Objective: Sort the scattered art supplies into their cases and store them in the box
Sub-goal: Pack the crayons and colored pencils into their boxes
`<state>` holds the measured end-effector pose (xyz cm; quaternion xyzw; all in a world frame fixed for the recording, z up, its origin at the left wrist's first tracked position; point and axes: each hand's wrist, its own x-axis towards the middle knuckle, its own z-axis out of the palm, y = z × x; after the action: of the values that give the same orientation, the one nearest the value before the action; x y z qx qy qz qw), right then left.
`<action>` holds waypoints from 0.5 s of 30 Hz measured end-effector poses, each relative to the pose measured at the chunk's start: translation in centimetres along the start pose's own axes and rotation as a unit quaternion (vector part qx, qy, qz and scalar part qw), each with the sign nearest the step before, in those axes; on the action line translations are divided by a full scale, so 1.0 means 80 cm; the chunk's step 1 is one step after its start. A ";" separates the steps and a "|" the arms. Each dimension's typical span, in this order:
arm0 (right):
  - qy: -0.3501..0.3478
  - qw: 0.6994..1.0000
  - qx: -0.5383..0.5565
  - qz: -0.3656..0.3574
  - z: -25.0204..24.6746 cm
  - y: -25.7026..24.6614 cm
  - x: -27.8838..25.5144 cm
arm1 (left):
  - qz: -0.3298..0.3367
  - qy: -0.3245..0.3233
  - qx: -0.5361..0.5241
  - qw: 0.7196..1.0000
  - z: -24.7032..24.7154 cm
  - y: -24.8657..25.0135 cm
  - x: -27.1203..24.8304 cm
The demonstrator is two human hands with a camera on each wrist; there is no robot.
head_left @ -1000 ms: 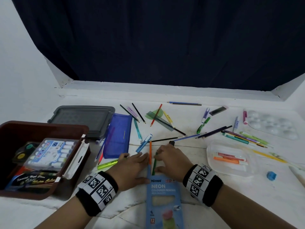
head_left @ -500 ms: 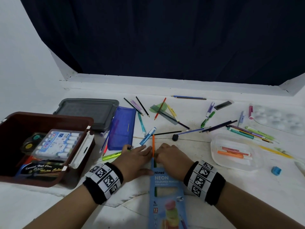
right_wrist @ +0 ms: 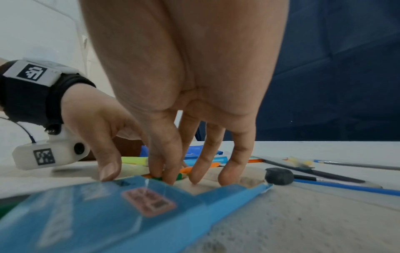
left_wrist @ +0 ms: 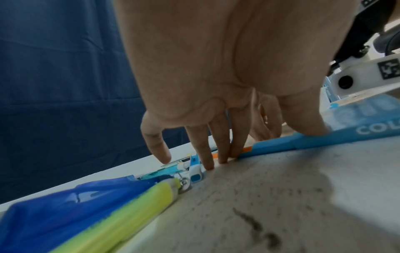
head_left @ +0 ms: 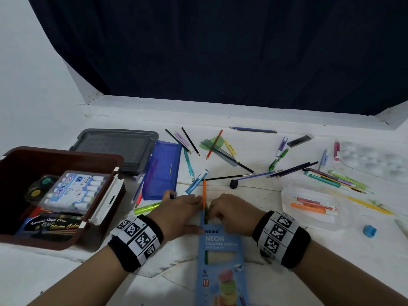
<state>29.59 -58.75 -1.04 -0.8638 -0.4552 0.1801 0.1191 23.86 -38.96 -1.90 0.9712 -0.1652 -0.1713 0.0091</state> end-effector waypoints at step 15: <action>0.201 0.976 -0.008 0.089 -0.069 0.067 0.080 | -0.190 0.291 -0.167 0.923 -0.068 -0.051 0.087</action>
<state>39.22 -56.63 0.67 -0.9204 -0.3448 0.0092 0.1843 33.13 -37.59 0.65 0.9759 0.0634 0.0954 0.1859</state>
